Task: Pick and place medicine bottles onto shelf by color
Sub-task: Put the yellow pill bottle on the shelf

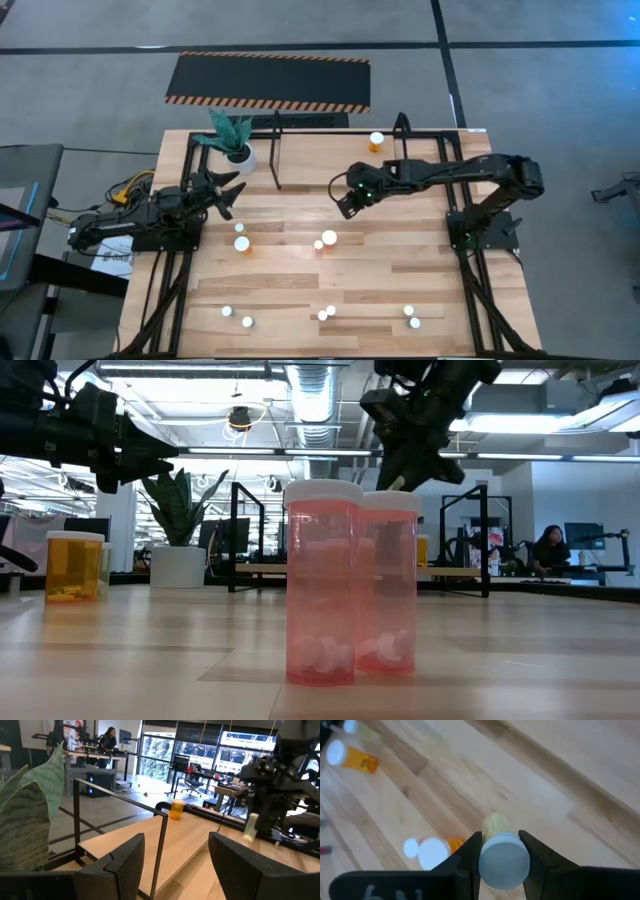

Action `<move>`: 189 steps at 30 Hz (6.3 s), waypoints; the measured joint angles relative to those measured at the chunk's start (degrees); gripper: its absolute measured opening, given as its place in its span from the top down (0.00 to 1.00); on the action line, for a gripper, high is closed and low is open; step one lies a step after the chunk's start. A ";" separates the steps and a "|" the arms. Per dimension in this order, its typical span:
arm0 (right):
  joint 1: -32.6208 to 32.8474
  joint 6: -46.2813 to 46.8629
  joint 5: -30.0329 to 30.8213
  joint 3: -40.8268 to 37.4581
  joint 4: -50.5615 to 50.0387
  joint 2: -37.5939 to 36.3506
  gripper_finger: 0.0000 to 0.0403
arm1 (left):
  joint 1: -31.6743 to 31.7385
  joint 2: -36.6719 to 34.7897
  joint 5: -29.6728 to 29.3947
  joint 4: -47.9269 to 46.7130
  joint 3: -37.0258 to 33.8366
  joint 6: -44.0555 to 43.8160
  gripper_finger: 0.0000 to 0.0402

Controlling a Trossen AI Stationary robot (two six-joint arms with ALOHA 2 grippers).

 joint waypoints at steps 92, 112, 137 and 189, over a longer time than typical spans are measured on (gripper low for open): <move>-31.72 -60.28 -4.93 26.47 -14.66 24.74 0.63 | -0.01 1.79 0.07 0.00 -0.01 0.02 0.48; -31.78 -64.33 -4.88 26.45 -14.09 25.47 0.63 | -0.01 1.79 0.04 0.00 -0.01 0.02 0.48; -32.36 -66.28 -4.84 26.45 -12.76 25.60 0.63 | -0.01 1.79 0.03 0.00 -0.01 0.02 0.48; -32.48 -67.25 -4.99 24.98 -11.55 25.68 0.53 | -0.03 1.79 0.04 -0.02 -0.01 0.02 0.48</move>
